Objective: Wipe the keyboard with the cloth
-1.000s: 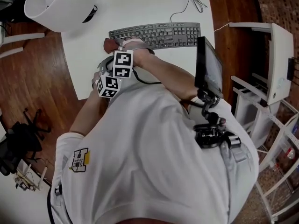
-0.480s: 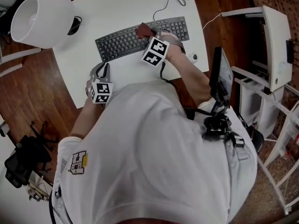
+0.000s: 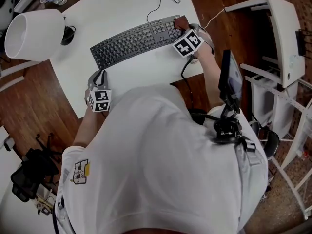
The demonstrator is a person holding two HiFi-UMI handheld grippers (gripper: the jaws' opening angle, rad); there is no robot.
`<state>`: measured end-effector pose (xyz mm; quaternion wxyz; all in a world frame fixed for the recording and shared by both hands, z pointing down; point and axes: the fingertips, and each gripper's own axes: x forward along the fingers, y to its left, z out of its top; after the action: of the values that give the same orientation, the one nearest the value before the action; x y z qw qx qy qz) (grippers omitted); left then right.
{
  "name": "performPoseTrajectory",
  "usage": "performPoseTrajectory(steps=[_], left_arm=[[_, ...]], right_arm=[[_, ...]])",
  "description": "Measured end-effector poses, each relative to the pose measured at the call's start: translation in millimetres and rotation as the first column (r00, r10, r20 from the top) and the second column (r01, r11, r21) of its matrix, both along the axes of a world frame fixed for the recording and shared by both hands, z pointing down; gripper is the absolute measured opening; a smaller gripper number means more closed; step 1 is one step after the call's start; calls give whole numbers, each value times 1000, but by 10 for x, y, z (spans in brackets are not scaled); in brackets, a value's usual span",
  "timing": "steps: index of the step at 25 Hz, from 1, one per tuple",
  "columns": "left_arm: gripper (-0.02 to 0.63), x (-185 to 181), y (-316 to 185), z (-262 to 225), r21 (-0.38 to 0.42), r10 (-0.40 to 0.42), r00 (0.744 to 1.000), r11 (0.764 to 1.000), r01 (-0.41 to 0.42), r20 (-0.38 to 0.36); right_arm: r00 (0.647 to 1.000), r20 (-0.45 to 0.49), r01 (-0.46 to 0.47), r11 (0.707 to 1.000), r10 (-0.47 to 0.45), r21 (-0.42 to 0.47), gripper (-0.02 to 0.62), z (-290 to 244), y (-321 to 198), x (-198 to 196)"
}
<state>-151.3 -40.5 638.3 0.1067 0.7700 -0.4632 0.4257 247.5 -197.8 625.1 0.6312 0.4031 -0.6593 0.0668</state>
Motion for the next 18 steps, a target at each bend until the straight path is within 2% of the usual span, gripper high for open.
performPoseTrajectory(steps=[2, 4, 6, 8, 10, 13, 16, 18], left_arm=[[36, 5, 9, -2, 1, -1, 1000, 1000, 1, 0], [37, 6, 10, -5, 3, -2, 1000, 1000, 2, -4], [37, 8, 7, -5, 5, -4, 1000, 1000, 4, -13], [37, 14, 10, 1, 8, -6, 1000, 1000, 6, -26], [37, 7, 11, 1, 11, -3, 999, 1000, 3, -40], [37, -19, 22, -17, 18, 7, 998, 1000, -6, -58], [37, -44, 66, -23, 17, 18, 998, 1000, -17, -68], [37, -65, 82, -26, 14, 26, 997, 1000, -25, -70]], right_arm=[[1000, 5, 11, 1000, -12, 9, 86, -35, 20, -83], [998, 38, 48, 999, -48, 16, 87, -104, 53, -342], [988, 90, 123, 992, -124, 17, 87, -178, 127, -804], [961, 140, 241, 971, -240, 17, 87, -227, 263, -1420], [909, 181, 379, 925, -375, 18, 87, -244, 448, -2113], [802, 200, 571, 821, -563, 21, 87, -220, 763, -3056], [693, 186, 707, 707, -697, 13, 87, -123, 1060, -3704], [651, 179, 749, 663, -738, 7, 87, -60, 1182, -3954]])
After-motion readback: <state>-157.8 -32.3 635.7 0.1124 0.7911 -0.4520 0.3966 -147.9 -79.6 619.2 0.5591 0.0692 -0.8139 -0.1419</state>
